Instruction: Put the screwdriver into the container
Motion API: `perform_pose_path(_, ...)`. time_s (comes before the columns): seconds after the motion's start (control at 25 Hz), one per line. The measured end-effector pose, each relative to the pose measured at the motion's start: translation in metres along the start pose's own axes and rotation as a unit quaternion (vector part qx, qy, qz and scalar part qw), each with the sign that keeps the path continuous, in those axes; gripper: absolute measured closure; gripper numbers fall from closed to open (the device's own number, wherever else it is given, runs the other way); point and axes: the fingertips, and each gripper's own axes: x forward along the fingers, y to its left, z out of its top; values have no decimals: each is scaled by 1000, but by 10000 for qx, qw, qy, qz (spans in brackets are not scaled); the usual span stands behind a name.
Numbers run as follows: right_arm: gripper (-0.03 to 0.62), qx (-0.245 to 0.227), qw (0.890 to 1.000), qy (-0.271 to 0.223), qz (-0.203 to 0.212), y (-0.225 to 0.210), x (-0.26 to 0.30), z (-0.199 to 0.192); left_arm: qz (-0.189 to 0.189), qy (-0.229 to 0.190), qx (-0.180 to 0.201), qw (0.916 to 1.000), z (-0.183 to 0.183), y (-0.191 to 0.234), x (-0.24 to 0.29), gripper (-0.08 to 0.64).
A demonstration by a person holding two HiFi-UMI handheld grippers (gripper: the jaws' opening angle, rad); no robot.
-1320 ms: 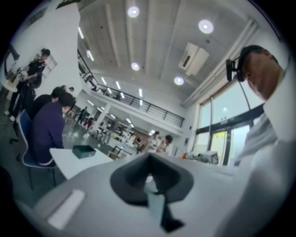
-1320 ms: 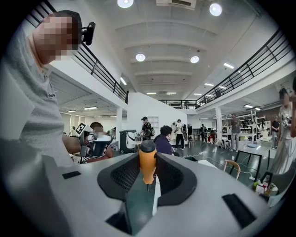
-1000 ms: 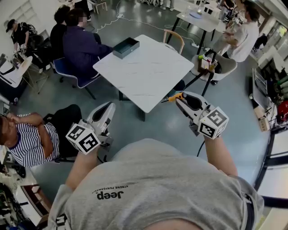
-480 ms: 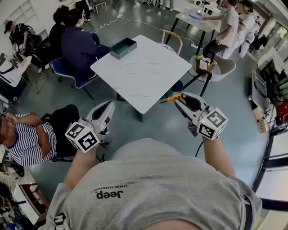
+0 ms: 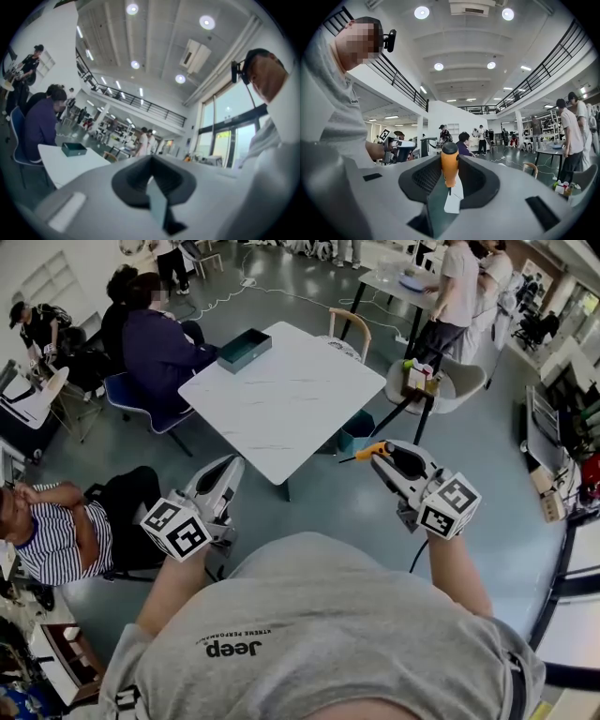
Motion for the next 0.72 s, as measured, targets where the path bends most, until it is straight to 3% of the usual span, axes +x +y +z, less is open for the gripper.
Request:
perform_pose_path(0.36, 480, 82, 9999, -55, 35, -28, -21, -12, 88, 114, 0, 9999, -12, -11, 24, 557)
perform_pose_path(0.72, 480, 42, 9999, 119, -111, -49, 29, -15, -83, 166, -177, 9997, -9, 51, 45, 557)
